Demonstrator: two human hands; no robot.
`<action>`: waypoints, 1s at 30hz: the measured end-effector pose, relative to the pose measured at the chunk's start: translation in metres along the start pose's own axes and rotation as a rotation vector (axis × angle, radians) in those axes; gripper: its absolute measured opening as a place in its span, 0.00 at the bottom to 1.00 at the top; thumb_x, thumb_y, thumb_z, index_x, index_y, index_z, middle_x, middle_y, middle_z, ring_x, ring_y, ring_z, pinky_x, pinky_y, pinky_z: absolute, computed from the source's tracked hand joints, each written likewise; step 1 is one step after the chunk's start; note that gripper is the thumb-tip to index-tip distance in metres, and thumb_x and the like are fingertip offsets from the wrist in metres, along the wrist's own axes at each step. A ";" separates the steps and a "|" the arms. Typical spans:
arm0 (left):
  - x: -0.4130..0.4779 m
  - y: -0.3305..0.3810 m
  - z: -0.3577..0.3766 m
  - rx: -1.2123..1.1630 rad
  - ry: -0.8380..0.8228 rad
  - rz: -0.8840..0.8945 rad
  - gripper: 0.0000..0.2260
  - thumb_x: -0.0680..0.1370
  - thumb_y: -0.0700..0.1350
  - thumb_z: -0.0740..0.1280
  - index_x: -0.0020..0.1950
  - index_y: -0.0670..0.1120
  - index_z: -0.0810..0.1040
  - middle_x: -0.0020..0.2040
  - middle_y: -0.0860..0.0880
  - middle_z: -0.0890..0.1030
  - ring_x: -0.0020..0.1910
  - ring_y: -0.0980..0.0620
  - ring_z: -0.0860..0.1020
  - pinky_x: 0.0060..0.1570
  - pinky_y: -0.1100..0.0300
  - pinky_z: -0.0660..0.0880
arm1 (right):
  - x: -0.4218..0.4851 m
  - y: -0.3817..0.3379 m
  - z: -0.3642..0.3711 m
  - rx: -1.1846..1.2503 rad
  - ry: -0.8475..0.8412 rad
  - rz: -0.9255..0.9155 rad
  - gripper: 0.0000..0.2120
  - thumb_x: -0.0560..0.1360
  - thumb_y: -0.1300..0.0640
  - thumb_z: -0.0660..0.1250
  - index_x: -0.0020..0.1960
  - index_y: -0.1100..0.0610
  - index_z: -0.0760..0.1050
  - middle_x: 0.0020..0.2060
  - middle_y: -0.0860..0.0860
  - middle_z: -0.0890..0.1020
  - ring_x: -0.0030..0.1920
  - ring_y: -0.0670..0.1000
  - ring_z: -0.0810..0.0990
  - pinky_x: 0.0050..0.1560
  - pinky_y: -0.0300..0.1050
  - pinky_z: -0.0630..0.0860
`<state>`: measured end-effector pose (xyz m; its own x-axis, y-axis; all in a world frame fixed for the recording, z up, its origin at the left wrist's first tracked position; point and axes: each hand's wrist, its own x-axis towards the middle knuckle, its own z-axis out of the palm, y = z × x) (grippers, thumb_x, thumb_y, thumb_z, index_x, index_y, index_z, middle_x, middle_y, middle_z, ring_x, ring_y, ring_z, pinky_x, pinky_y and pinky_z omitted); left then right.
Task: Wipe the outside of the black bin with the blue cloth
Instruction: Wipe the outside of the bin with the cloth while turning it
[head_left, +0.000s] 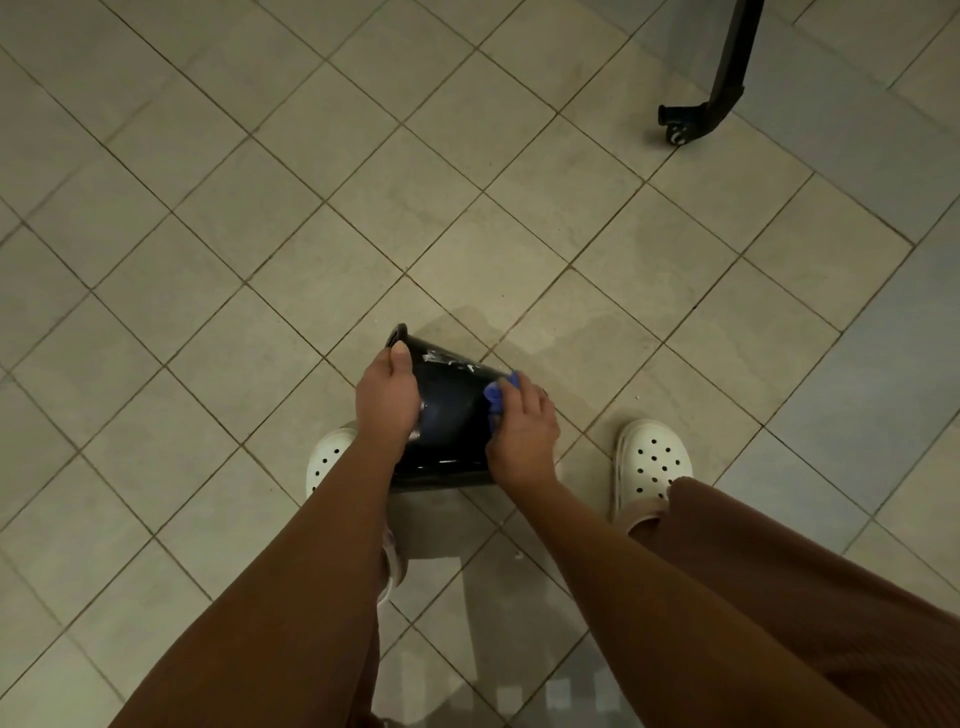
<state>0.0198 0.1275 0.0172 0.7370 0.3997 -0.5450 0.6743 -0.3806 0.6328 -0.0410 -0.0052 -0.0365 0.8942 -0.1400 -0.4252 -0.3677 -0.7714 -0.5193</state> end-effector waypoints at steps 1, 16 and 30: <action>-0.001 -0.001 0.000 -0.015 0.007 -0.008 0.19 0.85 0.52 0.52 0.59 0.41 0.77 0.51 0.42 0.79 0.50 0.45 0.77 0.44 0.56 0.73 | 0.004 -0.003 0.000 -0.001 -0.008 -0.055 0.28 0.73 0.59 0.65 0.72 0.52 0.62 0.73 0.51 0.60 0.73 0.55 0.57 0.72 0.53 0.57; -0.006 -0.001 -0.004 0.023 0.008 0.089 0.18 0.85 0.51 0.53 0.59 0.42 0.78 0.50 0.46 0.78 0.53 0.46 0.76 0.58 0.51 0.72 | 0.026 0.007 -0.014 -0.011 -0.111 0.030 0.27 0.73 0.61 0.64 0.71 0.52 0.63 0.70 0.51 0.64 0.68 0.55 0.62 0.66 0.54 0.63; -0.012 -0.003 0.000 -0.134 -0.033 0.091 0.16 0.84 0.51 0.55 0.56 0.43 0.79 0.48 0.47 0.80 0.53 0.46 0.78 0.57 0.51 0.75 | 0.028 -0.003 -0.019 0.129 -0.022 0.310 0.25 0.74 0.61 0.61 0.69 0.49 0.63 0.69 0.50 0.62 0.66 0.56 0.61 0.60 0.58 0.66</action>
<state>0.0094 0.1237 0.0219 0.7971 0.3405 -0.4986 0.5945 -0.2985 0.7466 -0.0100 -0.0187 -0.0333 0.7295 -0.3410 -0.5929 -0.6519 -0.6089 -0.4519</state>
